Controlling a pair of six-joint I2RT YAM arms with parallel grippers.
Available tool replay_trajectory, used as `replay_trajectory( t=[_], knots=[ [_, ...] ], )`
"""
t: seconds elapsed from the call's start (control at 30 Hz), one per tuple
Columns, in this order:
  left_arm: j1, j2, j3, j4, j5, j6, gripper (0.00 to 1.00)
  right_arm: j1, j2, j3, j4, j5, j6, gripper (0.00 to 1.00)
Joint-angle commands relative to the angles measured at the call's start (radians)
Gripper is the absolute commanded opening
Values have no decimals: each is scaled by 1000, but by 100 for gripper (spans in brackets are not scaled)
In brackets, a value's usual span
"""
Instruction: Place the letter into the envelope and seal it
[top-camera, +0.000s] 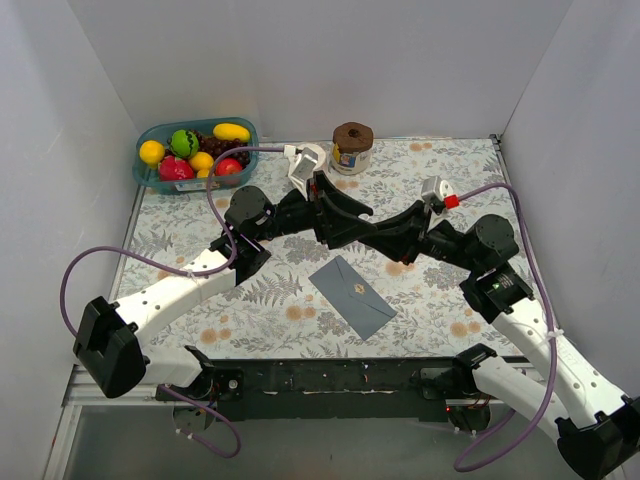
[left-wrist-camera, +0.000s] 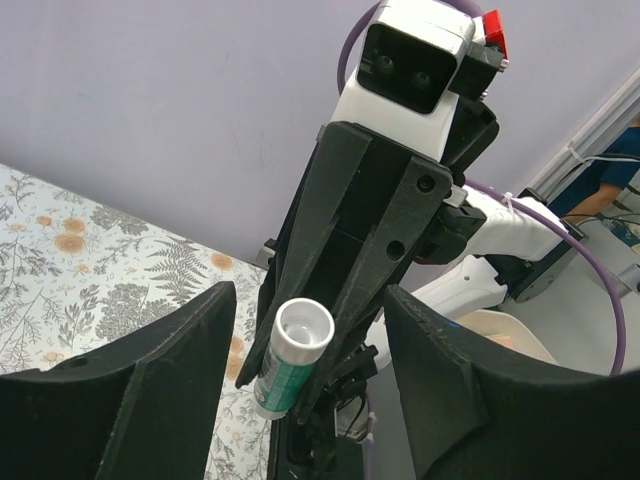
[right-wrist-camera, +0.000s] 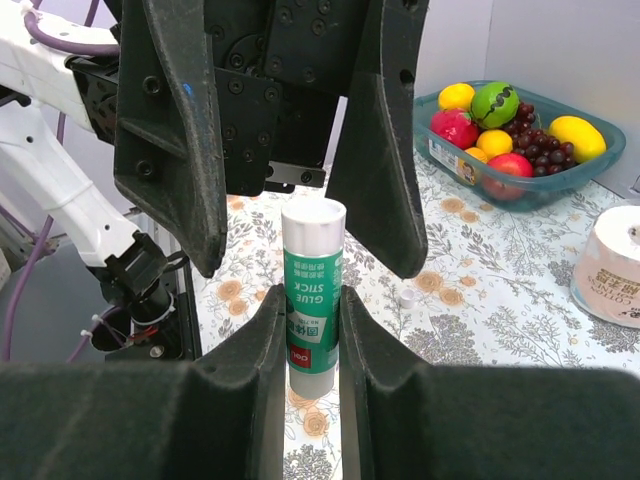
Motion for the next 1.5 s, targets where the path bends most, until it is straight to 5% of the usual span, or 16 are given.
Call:
replay_trajectory(
  t=[0.0, 0.27, 0.37, 0.5, 0.73, 0.9, 1.1, 1.13, 1.2, 1.3, 1.47],
  knots=[
    [-1, -1, 11, 23, 18, 4, 56, 2, 9, 13, 26, 4, -12, 1],
    [-1, 9, 32, -14, 21, 19, 10, 1, 15, 5, 39, 8, -4, 1],
    [-1, 14, 31, -16, 23, 16, 0, 1, 14, 2, 42, 17, -1, 1],
    [-1, 11, 39, -52, -21, 36, 0, 1, 15, 2, 35, 34, 3, 1],
    [-70, 2, 163, -408, -492, 235, 0, -1, 52, 26, -39, 253, 51, 1],
    [-249, 71, 272, -540, -1094, 343, 0, 2, 115, 68, -71, 459, 146, 1],
    [-363, 193, 408, -623, -1390, 421, 0, 18, 159, 109, -103, 602, 190, 1],
    [-363, 187, 404, -619, -1370, 412, 6, 18, 158, 108, -102, 602, 189, 1],
    [-364, 158, 344, -573, -1324, 422, 52, 18, 136, 97, -79, 594, 181, 1],
    [-335, 59, 254, -429, -1170, 423, 78, 18, 83, 56, -57, 574, 146, 1],
    [-159, -64, 139, -358, -814, 251, 85, 16, 23, 34, -68, 495, 72, 1]
  ],
)
